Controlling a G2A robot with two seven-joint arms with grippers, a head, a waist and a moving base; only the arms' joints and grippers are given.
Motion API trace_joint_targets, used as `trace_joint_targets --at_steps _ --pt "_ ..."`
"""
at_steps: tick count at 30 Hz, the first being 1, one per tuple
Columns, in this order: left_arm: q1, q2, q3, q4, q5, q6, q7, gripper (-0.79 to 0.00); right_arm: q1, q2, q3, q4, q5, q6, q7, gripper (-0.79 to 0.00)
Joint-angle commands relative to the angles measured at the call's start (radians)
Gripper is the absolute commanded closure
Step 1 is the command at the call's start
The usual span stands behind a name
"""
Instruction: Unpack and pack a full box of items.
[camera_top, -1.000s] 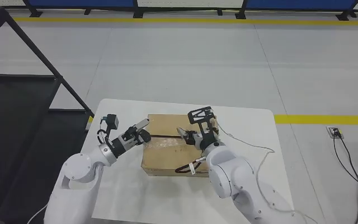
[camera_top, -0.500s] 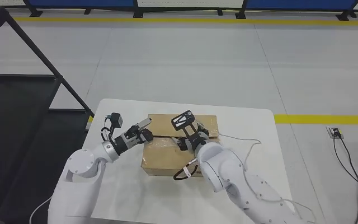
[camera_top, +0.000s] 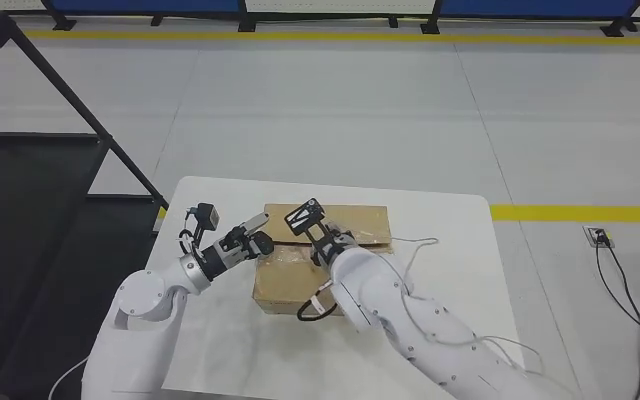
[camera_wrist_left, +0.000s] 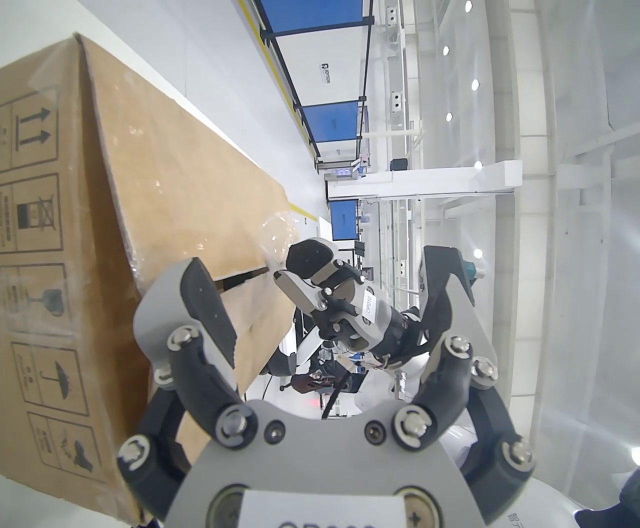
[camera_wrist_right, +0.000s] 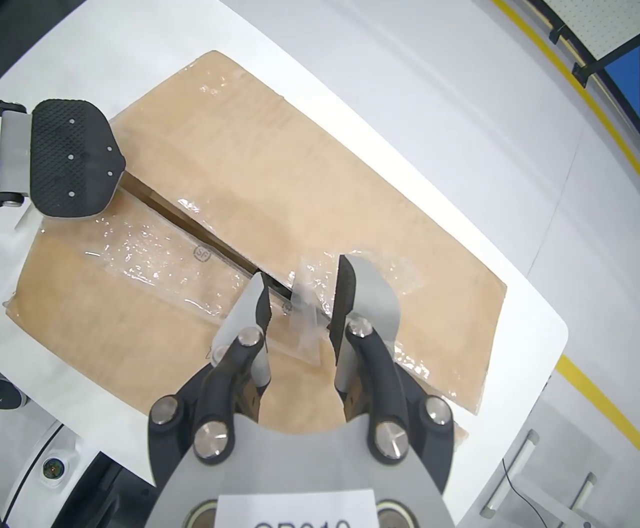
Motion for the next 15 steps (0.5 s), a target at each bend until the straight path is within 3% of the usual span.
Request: trace_joint_targets --at_steps 1,5,6,7,8,15 --pt "0.000 0.001 0.002 0.000 -0.004 -0.001 0.001 -0.785 0.005 -0.007 0.002 0.012 0.001 -0.001 0.011 -0.326" --pt "-0.002 0.004 0.005 0.004 -0.013 -0.002 0.002 -0.785 0.018 -0.021 0.004 0.042 0.010 -0.013 0.037 -0.299" --pt "-0.003 0.005 0.005 0.005 -0.016 -0.003 0.001 -0.785 0.023 -0.025 0.004 0.050 0.012 -0.016 0.043 -0.237" --pt "-0.004 0.006 0.005 0.007 -0.017 -0.003 0.001 -0.785 0.027 -0.029 0.004 0.059 0.013 -0.017 0.047 -0.092" --pt "-0.004 0.007 0.005 0.008 -0.019 -0.004 0.002 -0.785 0.030 -0.032 0.004 0.065 0.015 -0.018 0.051 0.000" --pt "-0.006 0.012 0.007 0.012 -0.029 -0.009 0.006 -0.785 0.034 -0.052 0.013 0.082 0.012 -0.018 0.048 0.000"
